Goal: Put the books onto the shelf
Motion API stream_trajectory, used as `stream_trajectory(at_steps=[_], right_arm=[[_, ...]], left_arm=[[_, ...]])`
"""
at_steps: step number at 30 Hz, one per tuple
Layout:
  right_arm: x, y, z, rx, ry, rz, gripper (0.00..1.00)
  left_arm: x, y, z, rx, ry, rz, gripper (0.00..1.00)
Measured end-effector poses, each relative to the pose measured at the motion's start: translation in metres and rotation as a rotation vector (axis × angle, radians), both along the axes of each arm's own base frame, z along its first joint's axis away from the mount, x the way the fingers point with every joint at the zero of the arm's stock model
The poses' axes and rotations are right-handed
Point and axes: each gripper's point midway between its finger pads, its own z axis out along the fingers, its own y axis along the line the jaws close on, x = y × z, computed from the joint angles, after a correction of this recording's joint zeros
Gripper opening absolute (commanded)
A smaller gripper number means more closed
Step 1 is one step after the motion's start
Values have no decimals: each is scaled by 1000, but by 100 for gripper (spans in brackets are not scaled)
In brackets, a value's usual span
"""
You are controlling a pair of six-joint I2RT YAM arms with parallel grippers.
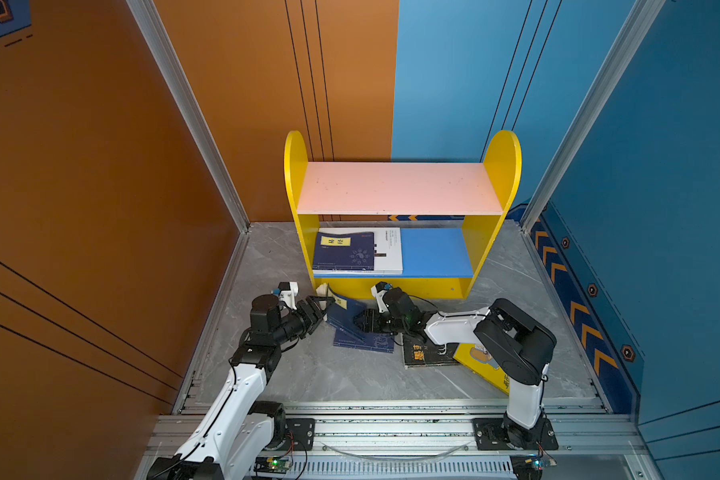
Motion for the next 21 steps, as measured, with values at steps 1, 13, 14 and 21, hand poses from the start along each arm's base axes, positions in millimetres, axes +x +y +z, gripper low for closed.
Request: stream_trajectory(at_steps=[1,13,14,21], right_arm=[[0,0,0,0,0,0,65],[1,2,-3,15,7,10,64],[1,2,-3,15,8,10,64],[3,0,-3,15,7,4,64]], left_arm=[[1,0,2,-8,-4,0,66],[-6,2,-31,78,126,-7,50],[-7,2,-36,92,140,-11,48],[-15,4,-63,195,222,-29,33]])
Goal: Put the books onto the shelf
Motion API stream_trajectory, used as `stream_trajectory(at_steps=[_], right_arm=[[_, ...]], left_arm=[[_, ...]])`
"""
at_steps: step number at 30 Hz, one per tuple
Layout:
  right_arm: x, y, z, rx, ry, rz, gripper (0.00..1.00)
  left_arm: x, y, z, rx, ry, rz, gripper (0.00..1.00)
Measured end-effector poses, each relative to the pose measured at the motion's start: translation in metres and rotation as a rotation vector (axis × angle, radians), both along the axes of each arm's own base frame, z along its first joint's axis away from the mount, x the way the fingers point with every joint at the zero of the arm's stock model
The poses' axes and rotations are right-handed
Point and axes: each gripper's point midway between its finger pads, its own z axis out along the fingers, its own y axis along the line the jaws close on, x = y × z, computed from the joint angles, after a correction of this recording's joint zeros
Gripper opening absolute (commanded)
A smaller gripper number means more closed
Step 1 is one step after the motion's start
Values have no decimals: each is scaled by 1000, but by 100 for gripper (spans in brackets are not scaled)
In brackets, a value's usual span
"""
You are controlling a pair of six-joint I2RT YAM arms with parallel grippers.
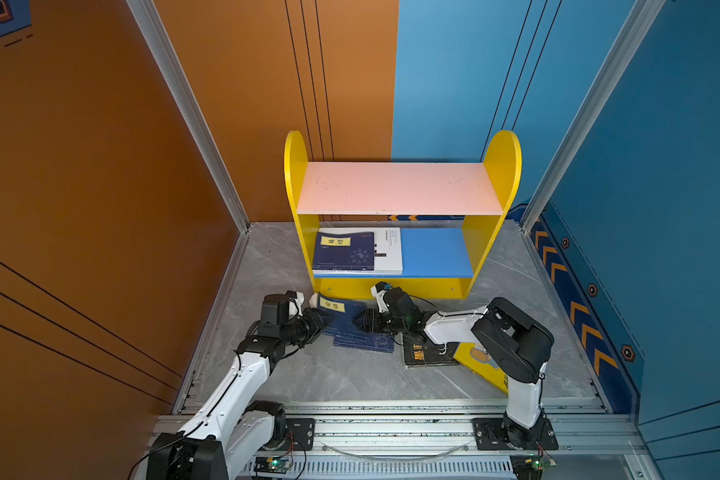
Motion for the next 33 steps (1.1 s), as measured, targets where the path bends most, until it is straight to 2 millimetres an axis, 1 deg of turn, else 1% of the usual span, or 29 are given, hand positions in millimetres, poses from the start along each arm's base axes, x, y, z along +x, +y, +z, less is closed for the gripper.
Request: stream_trajectory(at_steps=[4,7,9,11,13,15,17,19,22,25,28,29,31,33], right_arm=[[2,-2,0,0,0,-5,64],[3,-2,1,1,-1,-8,68],[2,-4,2,1,-3,-12,70],[0,-8,7,3,-7,-17,74],[-2,-14,18,7,-17,-26,76],[-1,-18,39,30,-42,-36,76],[0,-21,69,68,-82,-44,77],[-2,-26,105,111,-136,-49,78],[-8,-38,153,157,-221,-55,80],[-14,-54,189,187,-282,-64,84],[-15,-72,218,224,-330,-90,86],[-15,-78,225,237,-341,-98,86],[-14,-93,236,274,-351,-120,85],[-10,-105,239,312,-344,-139,84]], left_arm=[[-3,1,-3,32,12,-8,12],[-4,3,-1,52,6,-13,3],[-5,4,2,64,2,-18,0],[-6,4,9,76,0,-27,0],[-8,5,22,89,-15,-39,0],[-11,5,39,100,-43,-53,0],[-13,5,58,106,-75,-66,0],[-17,3,77,96,-104,-80,0],[-26,-3,97,66,-134,-112,0],[-34,-10,119,23,-175,-142,0],[-35,-17,150,-41,-250,-162,0],[-34,-19,159,-60,-275,-165,0],[-27,-24,178,-99,-332,-174,0],[-15,-27,190,-125,-381,-177,0]])
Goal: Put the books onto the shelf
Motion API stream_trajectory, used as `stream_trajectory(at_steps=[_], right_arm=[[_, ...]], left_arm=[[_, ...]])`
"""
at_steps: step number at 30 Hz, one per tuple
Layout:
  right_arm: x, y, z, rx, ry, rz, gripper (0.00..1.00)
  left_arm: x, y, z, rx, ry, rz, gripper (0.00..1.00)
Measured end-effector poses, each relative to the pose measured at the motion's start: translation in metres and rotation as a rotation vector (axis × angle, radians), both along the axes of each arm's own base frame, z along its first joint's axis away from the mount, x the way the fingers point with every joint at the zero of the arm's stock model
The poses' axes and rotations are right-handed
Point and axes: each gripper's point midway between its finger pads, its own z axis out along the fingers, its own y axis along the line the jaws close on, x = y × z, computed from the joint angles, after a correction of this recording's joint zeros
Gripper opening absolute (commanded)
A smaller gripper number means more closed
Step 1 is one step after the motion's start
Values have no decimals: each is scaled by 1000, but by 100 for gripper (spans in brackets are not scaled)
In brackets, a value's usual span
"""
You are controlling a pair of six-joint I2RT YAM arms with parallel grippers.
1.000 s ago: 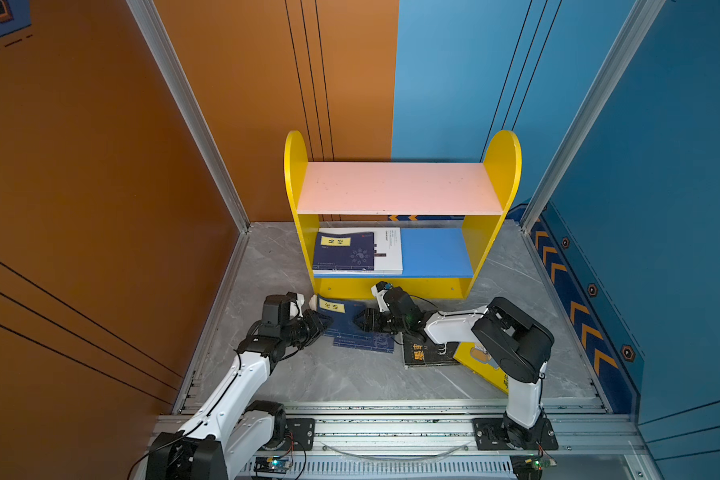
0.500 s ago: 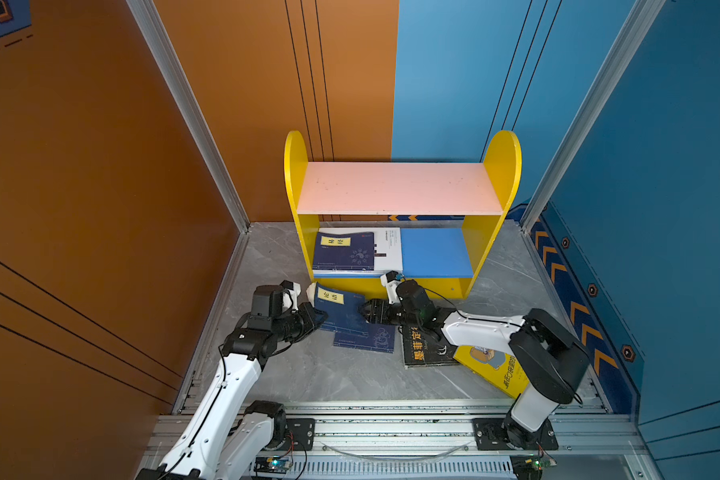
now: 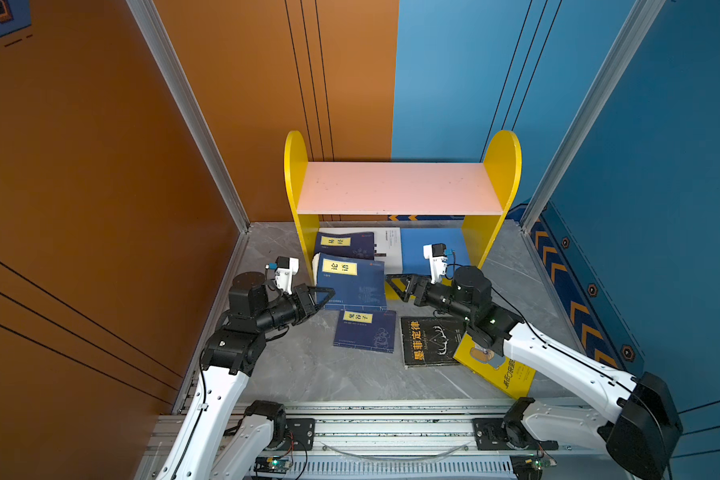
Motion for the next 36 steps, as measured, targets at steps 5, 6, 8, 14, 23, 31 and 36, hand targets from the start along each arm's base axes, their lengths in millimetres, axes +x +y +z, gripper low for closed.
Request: stream_trajectory(at_steps=[5,6,8,14,23,31,36], right_arm=[[7,-12,-7,86,87,11,76],[8,-11,-8,107,105,22,75],[10,-8,-8,153,135,47,74],[18,11,-15,288,224,134,64],[21,19,-10,351,241,183,53],[27,21,8,403,204,195,33],[31,23,5,428,221,198,21]], left_arm=[[36,-7,14,-66,-56,2,0],[42,-8,16,-76,-65,3,0],[50,-10,19,-92,-81,0,0],[60,-15,33,-140,-133,-24,0],[62,-19,35,-158,-139,-53,0],[64,-22,32,-163,-139,-82,0],[68,-24,30,-166,-132,-91,0]])
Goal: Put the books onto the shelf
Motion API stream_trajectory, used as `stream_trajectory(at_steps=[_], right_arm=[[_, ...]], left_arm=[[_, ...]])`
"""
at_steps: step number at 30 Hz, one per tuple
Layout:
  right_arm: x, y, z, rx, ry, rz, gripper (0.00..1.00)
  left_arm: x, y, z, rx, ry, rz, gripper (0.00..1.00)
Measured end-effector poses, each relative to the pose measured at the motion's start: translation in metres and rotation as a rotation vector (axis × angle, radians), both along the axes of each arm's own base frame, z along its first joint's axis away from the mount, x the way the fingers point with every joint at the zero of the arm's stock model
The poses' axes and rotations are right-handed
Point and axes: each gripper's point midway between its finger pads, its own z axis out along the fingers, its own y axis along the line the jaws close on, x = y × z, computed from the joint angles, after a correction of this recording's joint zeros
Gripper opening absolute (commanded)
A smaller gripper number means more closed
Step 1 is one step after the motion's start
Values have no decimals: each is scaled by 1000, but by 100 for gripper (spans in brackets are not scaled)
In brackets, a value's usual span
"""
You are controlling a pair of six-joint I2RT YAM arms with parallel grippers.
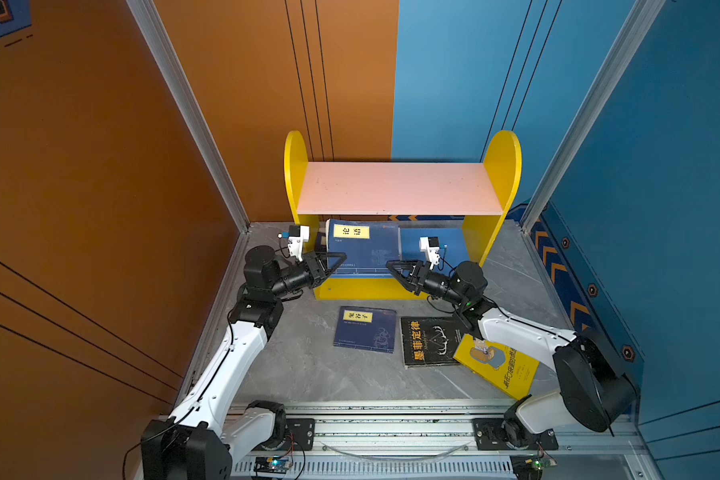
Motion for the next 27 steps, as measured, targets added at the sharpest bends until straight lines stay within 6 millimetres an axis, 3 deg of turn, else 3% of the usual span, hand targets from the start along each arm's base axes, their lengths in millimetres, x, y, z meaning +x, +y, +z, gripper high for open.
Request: stream_trajectory(at_steps=[4,7,10,12,17,20,22,27], right_arm=[[3,-2,3,22,2,-5,11],[4,-4,6,34,-2,-9,5],[5,-5,6,30,0,-12,5],[6,-5,1,10,15,-19,4],[9,-8,-3,-53,24,-54,3],[12,-9,4,-70,11,-76,3],[17,-10,7,-77,10,-93,2],[32,-9,14,-93,8,-156,2]], left_arm=[[7,-1,-4,-3,25,-1,2],[10,-1,-5,-6,38,1,20],[12,2,-7,18,37,19,44],[14,6,-8,53,39,46,66],[6,24,4,177,2,153,90],[-5,39,20,244,-66,214,98],[-13,48,27,283,-97,253,98],[-23,76,17,404,-91,366,98]])
